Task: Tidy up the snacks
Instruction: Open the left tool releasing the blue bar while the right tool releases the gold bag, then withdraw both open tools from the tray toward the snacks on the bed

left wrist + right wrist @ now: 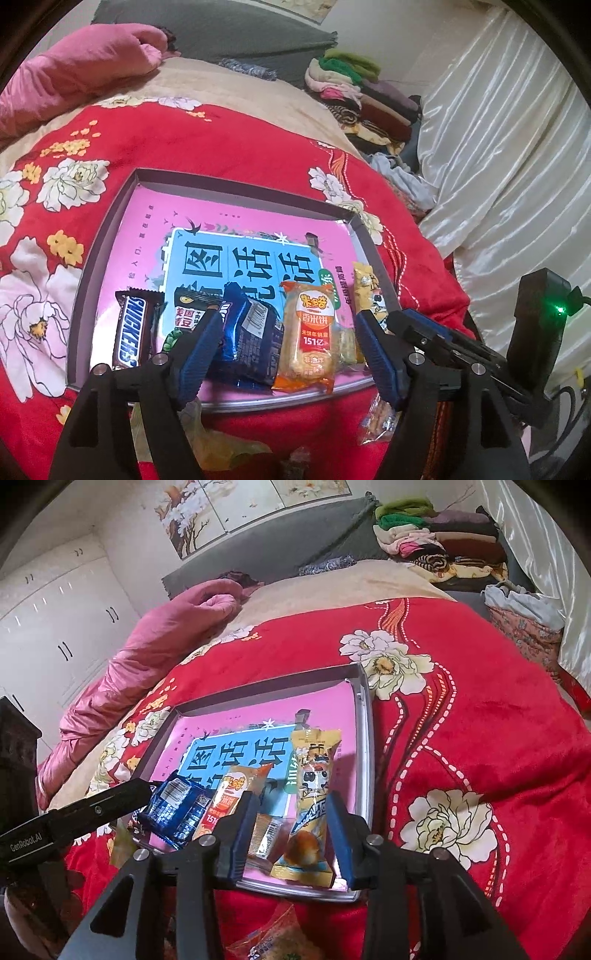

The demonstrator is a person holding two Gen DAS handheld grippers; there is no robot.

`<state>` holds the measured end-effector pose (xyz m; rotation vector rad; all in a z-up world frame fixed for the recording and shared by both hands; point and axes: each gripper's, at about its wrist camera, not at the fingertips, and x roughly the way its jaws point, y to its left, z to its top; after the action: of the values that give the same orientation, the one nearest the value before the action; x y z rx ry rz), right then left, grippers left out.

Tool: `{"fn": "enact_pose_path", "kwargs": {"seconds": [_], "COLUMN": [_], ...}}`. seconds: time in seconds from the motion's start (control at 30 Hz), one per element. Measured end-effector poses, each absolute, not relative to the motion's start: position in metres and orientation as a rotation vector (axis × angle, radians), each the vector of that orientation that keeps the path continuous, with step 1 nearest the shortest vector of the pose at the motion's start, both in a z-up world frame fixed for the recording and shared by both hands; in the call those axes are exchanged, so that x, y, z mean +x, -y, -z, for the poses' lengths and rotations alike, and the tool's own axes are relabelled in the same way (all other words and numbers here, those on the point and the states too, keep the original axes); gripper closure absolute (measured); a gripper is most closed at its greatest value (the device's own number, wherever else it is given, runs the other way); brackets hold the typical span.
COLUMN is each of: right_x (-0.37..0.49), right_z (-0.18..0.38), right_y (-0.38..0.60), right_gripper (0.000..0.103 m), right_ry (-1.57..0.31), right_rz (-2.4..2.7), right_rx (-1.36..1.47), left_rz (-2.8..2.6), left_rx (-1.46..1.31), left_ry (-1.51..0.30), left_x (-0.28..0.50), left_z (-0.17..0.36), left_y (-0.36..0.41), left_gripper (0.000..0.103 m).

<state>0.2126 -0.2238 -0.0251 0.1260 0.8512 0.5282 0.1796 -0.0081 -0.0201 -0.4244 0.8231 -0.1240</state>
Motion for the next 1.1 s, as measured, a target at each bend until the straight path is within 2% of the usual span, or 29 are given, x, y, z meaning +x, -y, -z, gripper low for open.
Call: {"fn": "enact_pose_path", "kwargs": {"seconds": [0.2,0.3,0.67,0.73,1.1], "right_x": [0.21,0.209,0.204,0.204,0.2], "right_z": [0.021,0.018,0.011,0.011,0.004], "right_y": [0.222,0.222,0.219,0.218,0.218], "right_gripper": [0.061,0.054,0.044,0.044,0.037], "right_ry": [-0.832,-0.822,-0.789,-0.789,-0.756], "right_rz": [-0.545,-0.556,-0.58,-0.583,-0.611], "right_rx": [0.126,0.132,0.131,0.128,0.133], "left_rz": [0.122,0.116,0.095,0.093,0.103], "left_rx": [-0.403,-0.398,-0.384,-0.378,-0.39], "left_ry": [-0.821,-0.824,-0.828,-0.82,-0.822], "left_x": [0.176,0.175,0.169,0.167,0.159], "left_z": [0.017,0.017,0.014,0.011,0.004], "left_y": [0.01,0.01,0.008,0.007,-0.003], "left_gripper": [0.025,0.025,0.023,0.02,0.019]}}
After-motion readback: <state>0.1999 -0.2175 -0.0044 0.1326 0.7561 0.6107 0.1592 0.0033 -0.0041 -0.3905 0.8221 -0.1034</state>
